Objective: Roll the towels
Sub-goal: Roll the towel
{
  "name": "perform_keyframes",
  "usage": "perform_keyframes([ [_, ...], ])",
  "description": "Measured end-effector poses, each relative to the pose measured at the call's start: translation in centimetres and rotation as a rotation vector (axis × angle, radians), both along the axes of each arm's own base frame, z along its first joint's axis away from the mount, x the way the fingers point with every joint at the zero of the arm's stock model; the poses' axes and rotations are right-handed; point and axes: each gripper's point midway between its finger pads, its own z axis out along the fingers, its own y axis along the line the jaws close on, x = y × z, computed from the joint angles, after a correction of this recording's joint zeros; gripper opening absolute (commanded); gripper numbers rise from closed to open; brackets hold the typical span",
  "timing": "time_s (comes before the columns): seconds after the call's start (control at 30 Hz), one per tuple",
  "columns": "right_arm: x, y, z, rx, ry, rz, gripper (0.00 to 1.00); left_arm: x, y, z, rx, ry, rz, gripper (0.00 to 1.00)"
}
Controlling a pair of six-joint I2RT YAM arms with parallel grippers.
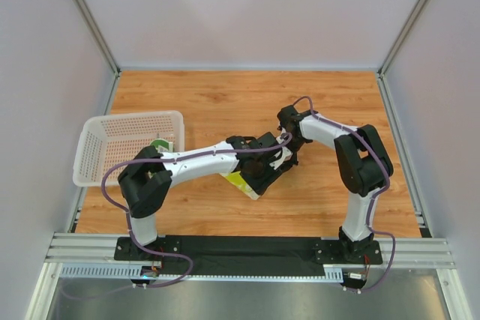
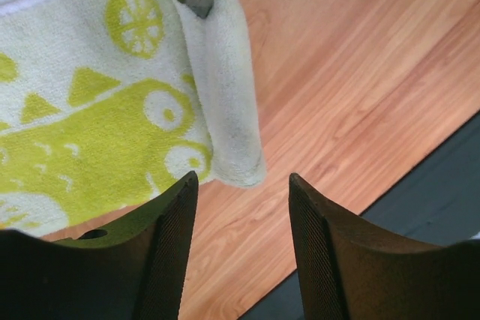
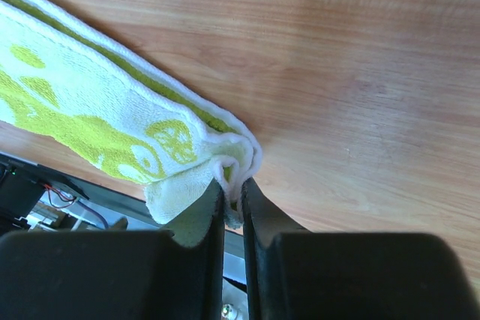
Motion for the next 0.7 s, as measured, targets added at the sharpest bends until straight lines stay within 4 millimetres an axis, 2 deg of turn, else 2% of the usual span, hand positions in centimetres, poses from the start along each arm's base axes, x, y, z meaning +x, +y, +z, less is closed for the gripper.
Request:
perform_keyframes([
  [0.3,-0.2,-0.1,-0.1,-0.008,0.019,0.0,0.01,0.4,1.4,-3.4,0.075,-0.069,0.016,0.57],
  [0.7,-0.1,0.0,0.0,-0.014,0.03,0.002,0.0,0.5,0.4,-3.6,0.083,-0.157,0.002,0.55],
])
